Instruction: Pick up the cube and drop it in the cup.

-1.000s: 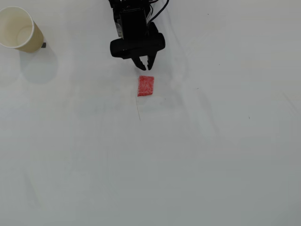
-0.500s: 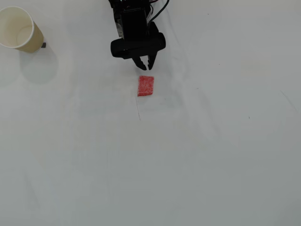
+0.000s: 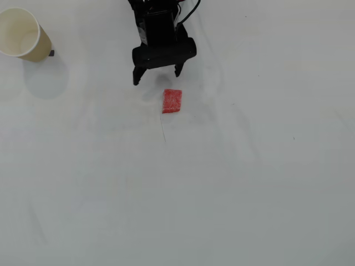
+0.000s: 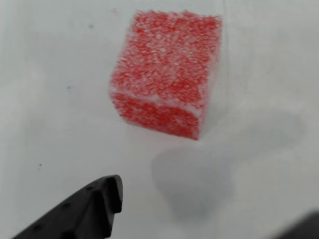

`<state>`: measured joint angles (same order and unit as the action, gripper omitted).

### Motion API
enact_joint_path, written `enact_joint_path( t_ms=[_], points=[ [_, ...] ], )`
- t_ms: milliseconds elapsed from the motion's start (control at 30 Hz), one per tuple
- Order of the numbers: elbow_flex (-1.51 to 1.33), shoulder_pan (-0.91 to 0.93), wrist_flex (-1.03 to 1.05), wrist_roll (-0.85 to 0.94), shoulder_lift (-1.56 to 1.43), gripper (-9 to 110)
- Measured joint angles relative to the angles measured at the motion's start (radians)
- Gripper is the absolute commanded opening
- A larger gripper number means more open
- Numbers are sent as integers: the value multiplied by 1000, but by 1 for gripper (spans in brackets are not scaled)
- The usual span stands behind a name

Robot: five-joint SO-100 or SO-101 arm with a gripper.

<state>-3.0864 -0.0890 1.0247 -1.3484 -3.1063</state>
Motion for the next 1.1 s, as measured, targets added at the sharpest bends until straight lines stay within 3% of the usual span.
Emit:
enact_joint_path(
  t_ms=[433, 1100],
  points=[
    [0, -52, -2, 0, 9, 47],
    [186, -126, -95, 0, 451, 47]
  ],
)
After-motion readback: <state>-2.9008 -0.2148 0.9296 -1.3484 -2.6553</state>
